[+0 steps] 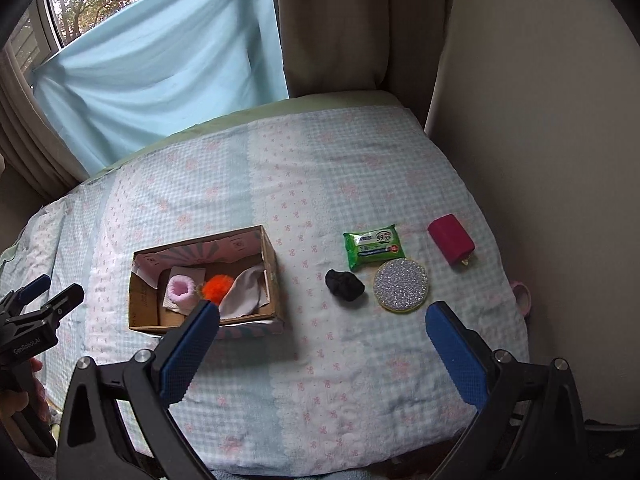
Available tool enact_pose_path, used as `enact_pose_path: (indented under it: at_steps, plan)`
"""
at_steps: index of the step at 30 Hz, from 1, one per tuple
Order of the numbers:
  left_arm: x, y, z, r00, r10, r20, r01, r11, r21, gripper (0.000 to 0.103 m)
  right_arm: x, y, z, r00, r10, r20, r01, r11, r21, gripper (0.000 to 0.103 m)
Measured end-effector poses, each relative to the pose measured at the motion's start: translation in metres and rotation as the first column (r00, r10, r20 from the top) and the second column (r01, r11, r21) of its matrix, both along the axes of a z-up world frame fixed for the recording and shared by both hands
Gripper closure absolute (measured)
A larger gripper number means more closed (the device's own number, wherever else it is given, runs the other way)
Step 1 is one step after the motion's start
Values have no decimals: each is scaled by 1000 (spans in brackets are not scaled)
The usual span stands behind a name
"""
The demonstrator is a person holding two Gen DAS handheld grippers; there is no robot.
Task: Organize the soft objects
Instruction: 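Move both tools back toward the black scrunchie and glitter pad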
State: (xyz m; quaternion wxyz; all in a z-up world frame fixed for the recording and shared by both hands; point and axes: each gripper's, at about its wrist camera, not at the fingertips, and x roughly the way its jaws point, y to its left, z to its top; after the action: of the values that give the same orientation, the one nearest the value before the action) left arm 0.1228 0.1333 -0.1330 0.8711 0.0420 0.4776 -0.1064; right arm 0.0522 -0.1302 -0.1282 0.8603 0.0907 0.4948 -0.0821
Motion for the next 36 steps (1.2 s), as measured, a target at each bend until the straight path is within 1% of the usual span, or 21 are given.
enact_pose_path:
  at_steps: [3, 7, 10, 12, 15, 17, 19, 21, 24, 26, 30, 33, 36]
  plan:
    - [-2, -37, 0, 1000, 22, 14, -22, 1000, 0, 0, 3, -31, -5, 999, 46, -2, -46, 999, -8, 0]
    - [2, -89, -4, 999, 28, 24, -28, 1000, -5, 0, 6, -73, -14, 993, 116, 20, -115, 993, -16, 0]
    - [7, -130, -15, 1000, 28, 10, -28, 999, -26, 0, 12, -101, -25, 986, 167, 29, -166, 986, -31, 0]
    - [8, -155, -29, 999, 31, -13, -31, 999, -42, 0, 17, -117, -35, 979, 200, 27, -199, 979, -34, 0]
    - [10, -187, -56, 998, 28, -63, -32, 997, -67, 0, 24, -134, -58, 967, 253, 24, -252, 967, -34, 0]
    - [12, -206, -76, 995, 15, -103, -23, 996, -82, 0, 28, -141, -78, 959, 281, 20, -280, 959, -33, 0]
    - [15, -223, -96, 992, -6, -126, -6, 996, -92, 0, 32, -148, -99, 955, 295, 20, -295, 955, -25, 0]
    - [20, -241, -117, 990, -32, -136, 20, 995, -94, 0, 34, -156, -121, 952, 305, 24, -305, 952, -11, 0]
    - [26, -264, -156, 992, -68, -110, 60, 996, -72, 0, 38, -160, -158, 946, 323, 37, -323, 946, -8, 0]
    - [33, -273, -186, 989, -75, -125, 65, 995, -79, 0, 42, -159, -185, 937, 348, 39, -348, 937, -26, 0]
    - [52, -275, -240, 981, -66, -182, 37, 987, -157, 0, 50, -156, -236, 910, 414, 13, -412, 909, -64, 0]
    - [64, -279, -273, 978, -56, -203, 22, 986, -163, 0, 57, -158, -267, 900, 435, 7, -434, 899, -59, 0]
    - [72, -285, -299, 974, -43, -224, 7, 987, -161, 1, 65, -159, -289, 895, 445, 14, -443, 894, -62, 0]
